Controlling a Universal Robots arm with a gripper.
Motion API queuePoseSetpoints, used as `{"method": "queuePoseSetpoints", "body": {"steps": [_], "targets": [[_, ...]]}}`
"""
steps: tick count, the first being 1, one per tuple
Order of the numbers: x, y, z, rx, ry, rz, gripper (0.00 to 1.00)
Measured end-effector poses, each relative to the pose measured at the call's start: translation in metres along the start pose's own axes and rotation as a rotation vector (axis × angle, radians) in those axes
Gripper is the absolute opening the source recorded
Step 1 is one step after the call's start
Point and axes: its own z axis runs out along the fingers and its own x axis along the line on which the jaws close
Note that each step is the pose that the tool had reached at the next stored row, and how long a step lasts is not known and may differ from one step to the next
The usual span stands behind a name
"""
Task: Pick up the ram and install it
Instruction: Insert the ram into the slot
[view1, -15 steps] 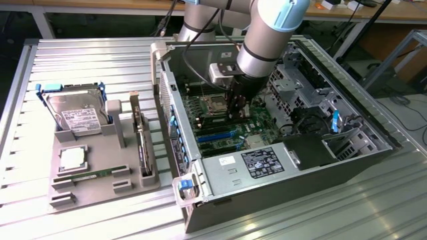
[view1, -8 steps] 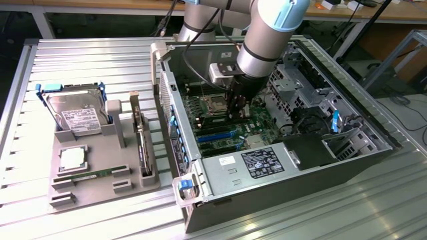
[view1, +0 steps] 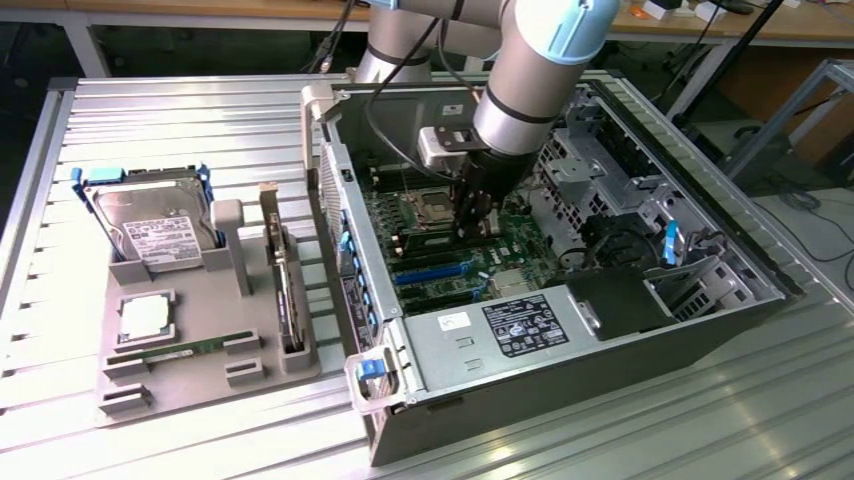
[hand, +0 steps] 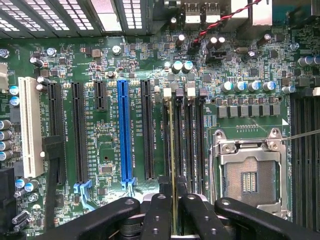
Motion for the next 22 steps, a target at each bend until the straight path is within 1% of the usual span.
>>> {"method": "queuePoseSetpoints", "body": {"steps": [4,5,10,11,12,13,15,16,17,18,19,20,21,22], "targets": [[0.0,-0.0001,0.0017,0.0002,0.0001,0.0,0.15],[0.0,-0.0002,0.0028,0.0001,0.0013,0.0,0.15],[0.0,-0.0002,0.0029,0.0001,0.0018,0.0,0.16],[0.0,-0.0001,0.0029,0.0002,0.0018,0.0,0.22],[0.0,0.0,0.0006,0.0003,0.0015,0.0,0.22],[0.0,0.0002,-0.0041,0.0003,0.0017,0.002,0.22],[-0.001,0.001,-0.0214,0.0007,0.0017,0.008,0.22],[-0.002,0.0014,-0.0289,0.0007,0.0028,0.01,0.22],[-0.003,0.0018,-0.0366,0.001,0.0042,0.012,0.14],[-0.003,0.002,-0.041,0.001,0.0057,0.013,0.14],[-0.004,0.0022,-0.0458,0.0011,0.0068,0.013,0.1],[-0.006,0.0027,-0.0539,0.0013,0.0085,0.014,0.1],[-0.007,0.0028,-0.0577,0.0008,0.0114,0.015,0.1],[-0.007,0.0028,-0.0577,0.0009,0.0115,0.015,0.1]]}}
